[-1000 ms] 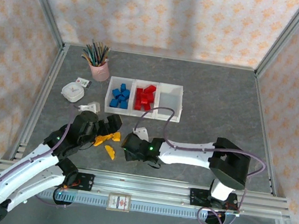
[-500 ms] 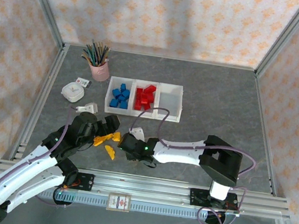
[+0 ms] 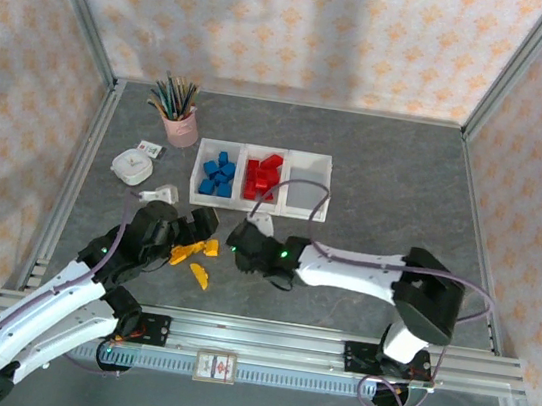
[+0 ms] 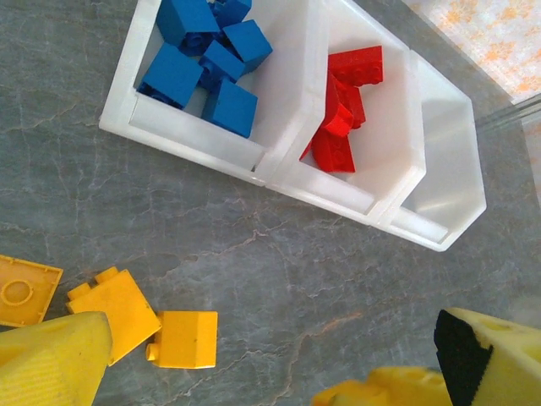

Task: Sort the legos into containers by color
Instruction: Pick up the lego from the bottom-center of the table, then place the lego in the container.

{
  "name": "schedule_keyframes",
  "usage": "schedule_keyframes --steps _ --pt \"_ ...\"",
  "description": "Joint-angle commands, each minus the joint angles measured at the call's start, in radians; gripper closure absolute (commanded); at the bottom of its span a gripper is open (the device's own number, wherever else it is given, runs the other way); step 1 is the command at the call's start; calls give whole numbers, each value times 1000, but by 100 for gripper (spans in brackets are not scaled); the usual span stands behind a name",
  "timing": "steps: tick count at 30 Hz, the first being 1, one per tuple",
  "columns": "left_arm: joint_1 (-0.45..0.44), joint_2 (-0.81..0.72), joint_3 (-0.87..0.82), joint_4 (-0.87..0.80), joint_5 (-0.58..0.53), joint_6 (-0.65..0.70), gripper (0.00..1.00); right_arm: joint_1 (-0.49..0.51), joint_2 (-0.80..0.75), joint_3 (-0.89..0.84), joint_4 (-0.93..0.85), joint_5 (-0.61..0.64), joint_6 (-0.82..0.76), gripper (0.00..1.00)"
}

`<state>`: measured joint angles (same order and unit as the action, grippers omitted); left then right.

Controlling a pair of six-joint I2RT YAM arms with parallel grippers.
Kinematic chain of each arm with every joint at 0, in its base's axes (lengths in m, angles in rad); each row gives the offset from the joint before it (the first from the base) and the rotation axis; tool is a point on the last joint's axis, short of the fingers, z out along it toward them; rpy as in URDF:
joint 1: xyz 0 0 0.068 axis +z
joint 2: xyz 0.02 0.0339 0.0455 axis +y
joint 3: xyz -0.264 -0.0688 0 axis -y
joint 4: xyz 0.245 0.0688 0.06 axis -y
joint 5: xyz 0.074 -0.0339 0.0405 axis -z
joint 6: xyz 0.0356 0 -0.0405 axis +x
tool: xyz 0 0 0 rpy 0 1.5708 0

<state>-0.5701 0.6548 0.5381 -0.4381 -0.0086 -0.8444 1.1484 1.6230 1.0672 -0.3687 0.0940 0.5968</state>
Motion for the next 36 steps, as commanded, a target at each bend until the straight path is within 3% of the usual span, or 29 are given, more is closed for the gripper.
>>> schedule_keyframes --steps 1,6,13,21,27,36 --pt "-7 22 54 33 -12 25 1 -85 -71 44 -52 53 -60 73" --pt "-7 111 110 105 5 71 1 -247 -86 105 -48 72 -151 73" --pt "-7 253 180 204 6 108 1 -447 9 215 3 70 -243 73" --pt "8 326 198 287 -13 108 1 -562 205 350 37 91 -297 73" --pt "31 335 197 292 0 114 1 -589 274 404 43 30 -337 52" --pt "55 292 181 268 26 127 1 -555 141 338 38 6 -369 33"
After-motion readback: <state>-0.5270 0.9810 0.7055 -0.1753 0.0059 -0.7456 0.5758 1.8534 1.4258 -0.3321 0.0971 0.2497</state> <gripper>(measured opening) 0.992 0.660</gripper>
